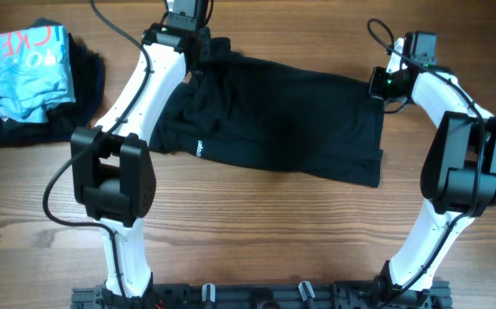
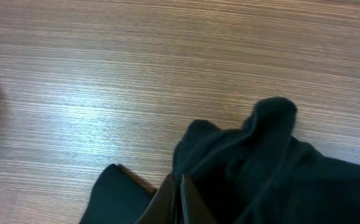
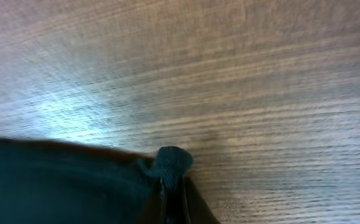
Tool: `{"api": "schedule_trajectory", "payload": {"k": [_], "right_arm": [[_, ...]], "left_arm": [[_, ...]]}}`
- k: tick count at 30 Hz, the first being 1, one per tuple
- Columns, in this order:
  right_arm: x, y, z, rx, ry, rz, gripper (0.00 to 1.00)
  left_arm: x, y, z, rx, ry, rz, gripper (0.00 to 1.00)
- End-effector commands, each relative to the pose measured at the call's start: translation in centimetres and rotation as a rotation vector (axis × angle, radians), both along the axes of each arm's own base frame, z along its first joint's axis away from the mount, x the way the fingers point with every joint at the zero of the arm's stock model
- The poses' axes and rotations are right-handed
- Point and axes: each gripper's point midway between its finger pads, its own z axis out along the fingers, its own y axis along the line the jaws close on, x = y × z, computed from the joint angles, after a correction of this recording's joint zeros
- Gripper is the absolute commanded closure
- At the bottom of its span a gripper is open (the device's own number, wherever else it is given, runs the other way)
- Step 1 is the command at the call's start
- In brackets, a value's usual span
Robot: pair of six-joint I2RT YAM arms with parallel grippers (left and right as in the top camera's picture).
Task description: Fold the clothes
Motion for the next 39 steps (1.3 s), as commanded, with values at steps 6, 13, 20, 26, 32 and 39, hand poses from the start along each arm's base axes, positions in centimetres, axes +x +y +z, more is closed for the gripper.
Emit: {"api": "schedule_trajectory", "payload": {"k": [6, 13, 20, 26, 32, 39], "right_arm": [[1.3, 0.3, 7.9, -0.002, -0.046, 0.039, 0.96], [-1.8, 0.7, 9.4, 0.012, 0.040, 0.040, 0.96], [-2.4, 1.1, 9.1, 0.031, 0.067, 0.049, 0.96], [-2.3, 1.2, 9.2, 0.036, 0.062, 0.051, 0.96], [-2.2, 1.2, 9.2, 0.035, 0.058, 0.051, 0.96], [-2.1, 1.1, 9.2, 0.035, 0.056, 0.050, 0.96]], "left_arm": [[-0.1, 2.5, 5.3, -0.019, -0.092, 0.060, 0.96], [-2.0, 2.9, 5.0, -0.005, -0.020, 0.058, 0.96], [-1.8, 0.3, 2.4, -0.115, 0.044, -0.025, 0.94], [0.2, -2.3, -0.4, -0.154, 0.040, -0.184, 0.50], [1.2, -3.4, -2.8, -0.156, 0.044, -0.265, 0.32], [2.0, -3.6, -5.6, -0.111, 0.056, -0.325, 0.31]]}}
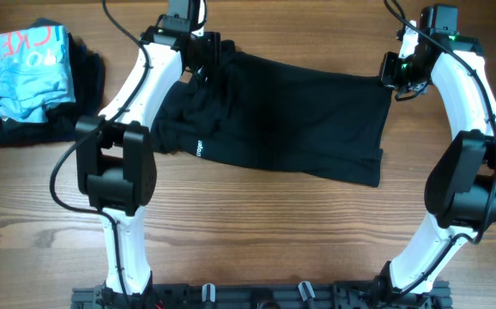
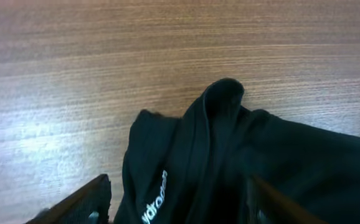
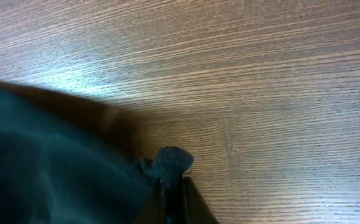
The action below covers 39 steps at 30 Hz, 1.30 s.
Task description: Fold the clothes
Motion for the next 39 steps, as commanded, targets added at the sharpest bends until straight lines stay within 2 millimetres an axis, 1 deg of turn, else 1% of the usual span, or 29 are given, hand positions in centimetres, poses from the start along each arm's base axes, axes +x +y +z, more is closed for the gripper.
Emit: {"api": "schedule_trajectory", "payload": {"k": [1, 3, 7, 10, 14, 19, 22, 23, 25, 27, 28, 31, 32, 34, 36, 39], "right_arm": [[0.6, 0.3, 1.5, 0.006, -0.045, 0.016, 0.96], [0.6, 0.3, 1.5, 0.006, -0.045, 0.016, 0.96], [0.7, 0.3, 1.6, 0.005, -0.046, 0.017, 0.96], [0.7, 0.3, 1.6, 0.005, -0.045, 0.017, 0.96], [0.7, 0.3, 1.6, 0.003, -0.046, 0.021, 0.96], [0.7, 0.3, 1.6, 0.003, -0.050, 0.021, 0.96], [0.8, 0.2, 1.6, 0.003, -0.051, 0.021, 0.96], [0.8, 0.2, 1.6, 0.003, -0.052, 0.020, 0.96], [0.8, 0.2, 1.6, 0.002, -0.053, 0.020, 0.96], [0.8, 0.2, 1.6, 0.002, -0.053, 0.021, 0.96], [0.8, 0.2, 1.6, 0.002, -0.053, 0.020, 0.96], [0.8, 0.2, 1.6, 0.003, -0.053, 0.020, 0.96], [0.8, 0.2, 1.6, 0.002, -0.052, 0.021, 0.96], [0.7, 0.3, 1.6, 0.003, -0.048, 0.021, 0.96], [0.6, 0.3, 1.5, 0.004, -0.042, 0.020, 0.96], [0.2, 0.3, 1.4, 0.006, -0.029, 0.020, 0.96]], "left_arm": [[0.4, -0.3, -2.2, 0.020, 0.016, -0.057, 0.32], [0.5, -0.3, -2.9, 0.022, 0.024, -0.057, 0.34], [0.5, -0.3, -4.2, 0.026, 0.044, -0.057, 0.43], [0.3, -0.2, -5.3, 0.030, 0.064, -0.057, 0.46], [0.5, 0.3, -5.6, 0.058, 0.060, -0.037, 0.64], [1.2, 1.0, -5.3, 0.089, 0.029, -0.007, 0.79], [1.3, 1.6, -5.3, 0.115, 0.024, 0.012, 0.94], [1.3, 1.7, -5.1, 0.120, 0.021, 0.022, 0.96], [1.5, 2.3, -4.5, 0.132, 0.005, 0.064, 0.96], [1.7, 2.7, -3.0, 0.138, -0.022, 0.091, 0.96], [1.9, 3.0, -2.1, 0.141, -0.040, 0.109, 0.96], [2.1, 3.6, 2.0, 0.149, -0.114, 0.140, 0.96], [2.1, 3.8, 2.9, 0.149, -0.130, 0.146, 0.96], [1.8, 4.0, 5.4, 0.135, -0.162, 0.155, 0.96], [1.3, 4.5, 7.2, 0.121, -0.180, 0.188, 0.96], [0.4, 5.7, 9.0, 0.092, -0.178, 0.241, 0.96]]}}
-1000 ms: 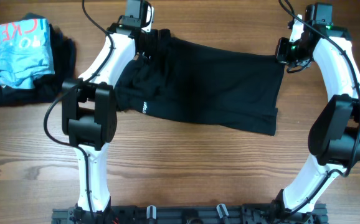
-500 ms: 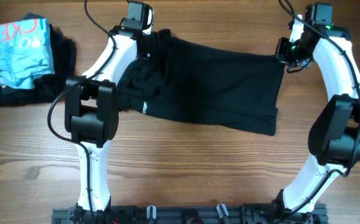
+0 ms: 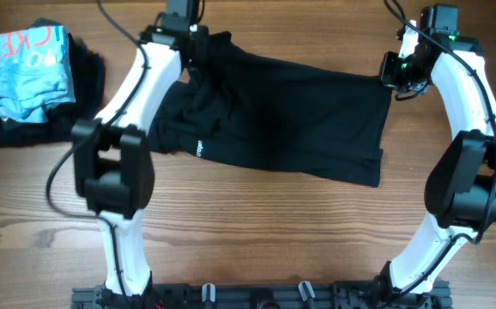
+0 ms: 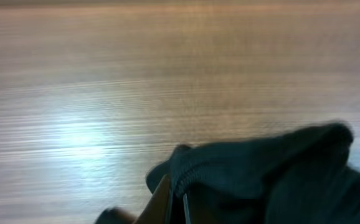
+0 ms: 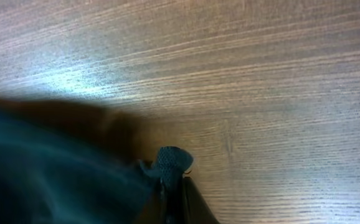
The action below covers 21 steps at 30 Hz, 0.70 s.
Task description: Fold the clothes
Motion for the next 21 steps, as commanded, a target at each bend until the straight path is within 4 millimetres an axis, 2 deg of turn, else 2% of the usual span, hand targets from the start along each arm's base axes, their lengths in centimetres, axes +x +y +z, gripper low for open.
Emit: {"api": "schedule_trajectory", "payload": {"k": [1, 4, 12, 21], "right_arm": [[0.1, 0.4, 1.5, 0.007, -0.023, 0.020, 0.96], [-0.6, 0.5, 1.5, 0.012, 0.003, 0.019, 0.96], [-3.6, 1.4, 2.4, 0.058, 0.091, 0.013, 0.95], [-6.9, 1.8, 1.8, 0.076, 0.226, 0.009, 0.96]], "left_arm": [[-0.8, 2.7, 6.0, -0.050, -0.084, 0.123, 0.96], [-2.3, 3.8, 6.0, -0.060, -0.033, 0.165, 0.96], [-6.7, 4.8, 3.1, -0.022, 0.183, 0.193, 0.96], [-9.9, 5.3, 1.6, 0.015, 0.324, 0.195, 0.96]]}}
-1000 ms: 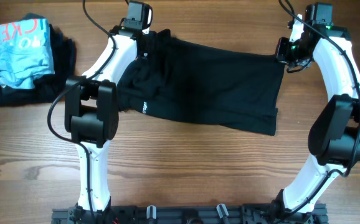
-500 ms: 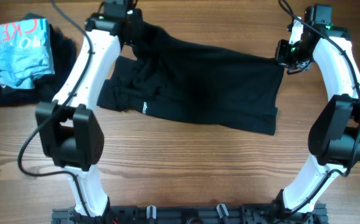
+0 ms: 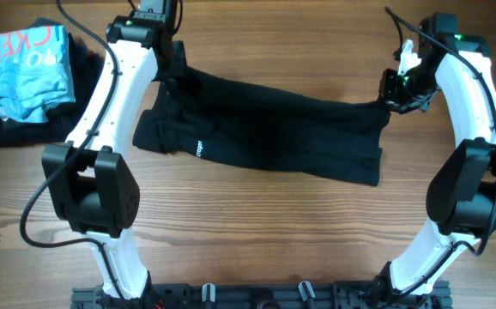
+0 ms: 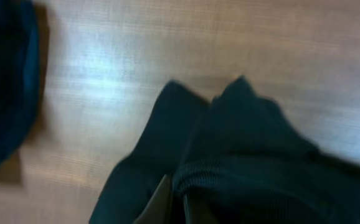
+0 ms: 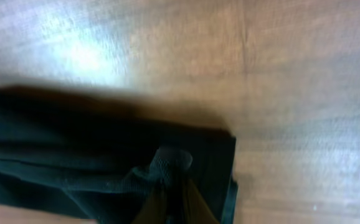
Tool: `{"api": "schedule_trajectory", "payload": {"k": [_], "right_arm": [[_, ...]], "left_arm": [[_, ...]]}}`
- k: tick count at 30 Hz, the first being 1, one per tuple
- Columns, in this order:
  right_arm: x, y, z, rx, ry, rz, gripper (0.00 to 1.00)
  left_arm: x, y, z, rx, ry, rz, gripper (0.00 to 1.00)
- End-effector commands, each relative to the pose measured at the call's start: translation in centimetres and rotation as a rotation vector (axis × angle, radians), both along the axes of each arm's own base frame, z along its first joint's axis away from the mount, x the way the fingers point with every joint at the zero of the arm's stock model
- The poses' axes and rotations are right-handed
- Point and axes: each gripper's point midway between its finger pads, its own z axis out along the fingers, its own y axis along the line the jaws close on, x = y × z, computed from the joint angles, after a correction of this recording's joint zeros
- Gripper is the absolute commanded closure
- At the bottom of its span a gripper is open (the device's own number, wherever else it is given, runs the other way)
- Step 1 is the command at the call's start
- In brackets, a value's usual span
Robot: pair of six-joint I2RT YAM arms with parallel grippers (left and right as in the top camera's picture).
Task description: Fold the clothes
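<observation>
A black garment with small white lettering lies spread across the middle of the wooden table. Its far edge is lifted and doubled toward the near side. My left gripper is shut on the garment's far left corner. My right gripper is shut on the far right corner. In both wrist views a bunch of black cloth sits pinched between the closed fingers, with the rest of the garment below.
A heap of clothes sits at the table's far left: a light blue piece with red lettering on top of dark cloth. That dark cloth also shows at the left of the left wrist view. Bare wood surrounds the garment.
Both grippers, still shut on the garment's far corners, have moved toward the near side. The left one has also shifted left. The garment's far edge now lies over its middle, so it looks narrower.
Both grippers were shut on the far corners with the garment spread flat. Then the left gripper stood open above its corner while the right held on higher. The left was shut on cloth again, and now both have carried the far edge nearer.
</observation>
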Motion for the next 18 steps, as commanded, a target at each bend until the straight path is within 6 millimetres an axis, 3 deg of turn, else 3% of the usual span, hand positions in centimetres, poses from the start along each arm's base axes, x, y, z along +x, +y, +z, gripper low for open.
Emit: {"api": "schedule_trajectory", "payload": {"k": [1, 18], "right_arm": [[-0.3, 0.1, 1.2, -0.001, -0.008, 0.000, 0.96], [-6.3, -1.6, -5.8, 0.010, 0.188, -0.068, 0.96]], "left_arm": [[-0.8, 0.6, 0.1, 0.011, 0.026, 0.027, 0.96], [-4.4, 3.4, -4.6, 0.039, 0.202, 0.076, 0.96]]}}
